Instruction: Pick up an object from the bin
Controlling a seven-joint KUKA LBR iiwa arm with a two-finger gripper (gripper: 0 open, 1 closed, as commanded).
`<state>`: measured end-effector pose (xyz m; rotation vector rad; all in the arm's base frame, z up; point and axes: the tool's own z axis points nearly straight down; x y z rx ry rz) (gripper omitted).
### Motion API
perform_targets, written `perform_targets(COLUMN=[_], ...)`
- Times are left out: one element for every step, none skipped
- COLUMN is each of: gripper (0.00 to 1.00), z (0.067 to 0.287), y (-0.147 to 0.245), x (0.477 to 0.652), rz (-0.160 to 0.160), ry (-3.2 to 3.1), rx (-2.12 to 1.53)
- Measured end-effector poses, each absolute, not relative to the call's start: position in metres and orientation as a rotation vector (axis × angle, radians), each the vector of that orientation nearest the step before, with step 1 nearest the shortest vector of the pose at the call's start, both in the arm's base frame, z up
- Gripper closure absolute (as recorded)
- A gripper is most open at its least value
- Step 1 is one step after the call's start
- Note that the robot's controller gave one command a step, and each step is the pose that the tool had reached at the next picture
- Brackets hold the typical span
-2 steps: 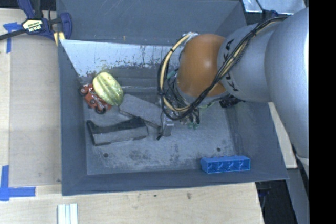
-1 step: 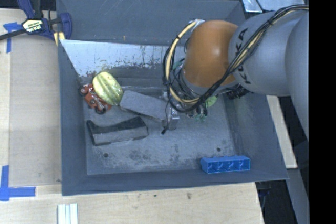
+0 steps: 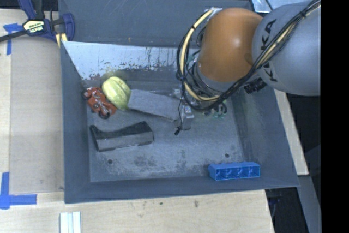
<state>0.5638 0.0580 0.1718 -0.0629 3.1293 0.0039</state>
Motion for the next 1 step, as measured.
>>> perform_targets(gripper=[1.00], z=[0.2320], y=[0.0675], x=[0.5597], rz=[0.004], ry=[3.132], rx=[-0.068])
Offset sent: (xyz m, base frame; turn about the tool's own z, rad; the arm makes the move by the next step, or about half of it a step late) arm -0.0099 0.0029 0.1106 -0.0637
